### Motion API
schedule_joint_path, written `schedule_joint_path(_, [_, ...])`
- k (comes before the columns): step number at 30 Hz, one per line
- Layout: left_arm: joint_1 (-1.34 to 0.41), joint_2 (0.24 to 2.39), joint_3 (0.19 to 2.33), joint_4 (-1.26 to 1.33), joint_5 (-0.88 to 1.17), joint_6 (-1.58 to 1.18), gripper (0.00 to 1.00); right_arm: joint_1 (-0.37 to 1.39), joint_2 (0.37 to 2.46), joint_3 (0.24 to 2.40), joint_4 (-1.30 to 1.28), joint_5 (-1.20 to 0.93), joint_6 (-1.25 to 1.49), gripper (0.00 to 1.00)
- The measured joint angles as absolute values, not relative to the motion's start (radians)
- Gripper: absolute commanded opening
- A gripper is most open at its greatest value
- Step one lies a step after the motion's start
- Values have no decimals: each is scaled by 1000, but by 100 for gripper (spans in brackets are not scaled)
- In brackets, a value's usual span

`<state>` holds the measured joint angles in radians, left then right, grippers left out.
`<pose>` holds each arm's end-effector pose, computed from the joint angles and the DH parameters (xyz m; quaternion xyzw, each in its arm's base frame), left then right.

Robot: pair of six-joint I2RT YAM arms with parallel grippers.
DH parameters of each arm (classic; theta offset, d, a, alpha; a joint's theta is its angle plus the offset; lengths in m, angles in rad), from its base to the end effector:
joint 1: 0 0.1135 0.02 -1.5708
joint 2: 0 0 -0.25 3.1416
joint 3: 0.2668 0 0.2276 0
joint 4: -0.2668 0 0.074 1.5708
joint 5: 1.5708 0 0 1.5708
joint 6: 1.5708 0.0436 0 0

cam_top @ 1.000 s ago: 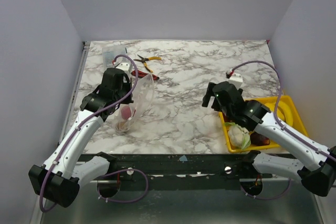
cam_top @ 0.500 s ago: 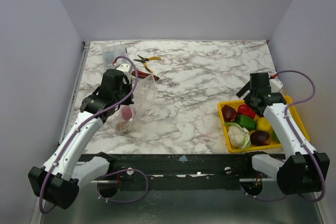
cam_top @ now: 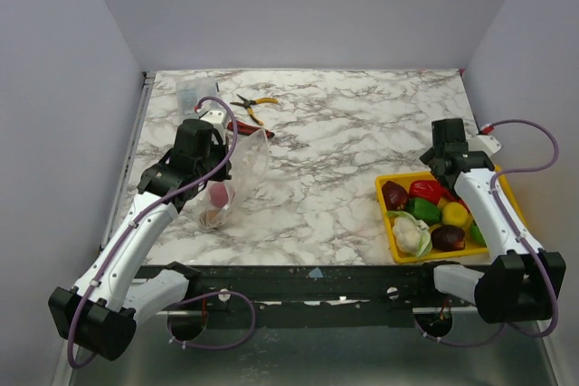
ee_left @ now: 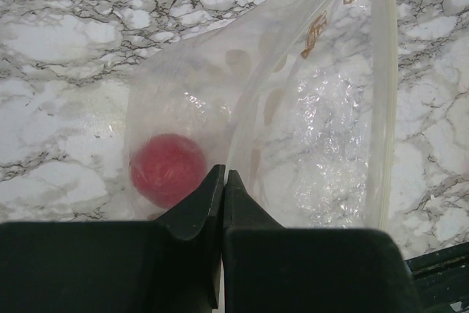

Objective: Place the food in the zip-top bag and seal the zipper
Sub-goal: Pick up the fake fruit from the bin.

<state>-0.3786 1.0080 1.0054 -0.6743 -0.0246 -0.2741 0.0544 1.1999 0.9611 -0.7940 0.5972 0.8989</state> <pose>0.1844 -0.0722 0.3107 0.0418 0.9007 -0.1280 0.4129 0.2143 -0.0129 0.2584 0.4489 0.8084 -0.1355 0.3558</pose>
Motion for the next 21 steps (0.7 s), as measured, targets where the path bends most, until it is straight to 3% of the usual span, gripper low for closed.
schedule_joint_path(10, [-379, 1031, 998, -664, -25, -278, 0, -284, 1177, 841, -779, 553, 929, 100])
schedule_joint_path(21, [-379, 1089, 998, -651, -25, -279, 0, -316, 1118, 761, -781, 509, 952, 100])
